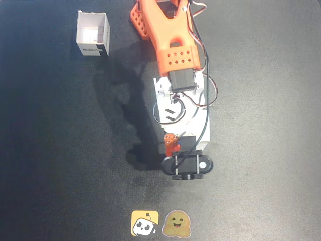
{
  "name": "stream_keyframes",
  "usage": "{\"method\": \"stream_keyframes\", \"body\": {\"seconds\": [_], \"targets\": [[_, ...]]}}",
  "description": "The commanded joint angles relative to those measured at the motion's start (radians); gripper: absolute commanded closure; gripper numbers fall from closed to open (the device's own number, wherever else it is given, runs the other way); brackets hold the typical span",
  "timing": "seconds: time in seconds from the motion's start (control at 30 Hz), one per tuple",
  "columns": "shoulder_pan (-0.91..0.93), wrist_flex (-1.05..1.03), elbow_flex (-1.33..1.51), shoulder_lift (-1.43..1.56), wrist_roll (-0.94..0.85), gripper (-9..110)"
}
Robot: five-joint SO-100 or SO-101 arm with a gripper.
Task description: Put the red cube on top of the blue cube.
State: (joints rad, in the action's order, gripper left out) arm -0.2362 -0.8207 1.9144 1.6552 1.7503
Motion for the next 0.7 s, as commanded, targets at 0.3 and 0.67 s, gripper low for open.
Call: {"method": "stream_keyframes", "body": {"seconds": [0.3,0.67], "targets": [[0.017,-0.098,-0.262,-0.124,-0.011,101],[0.012,-0.089,-0.107,-0.017,-0.008,101]]}}
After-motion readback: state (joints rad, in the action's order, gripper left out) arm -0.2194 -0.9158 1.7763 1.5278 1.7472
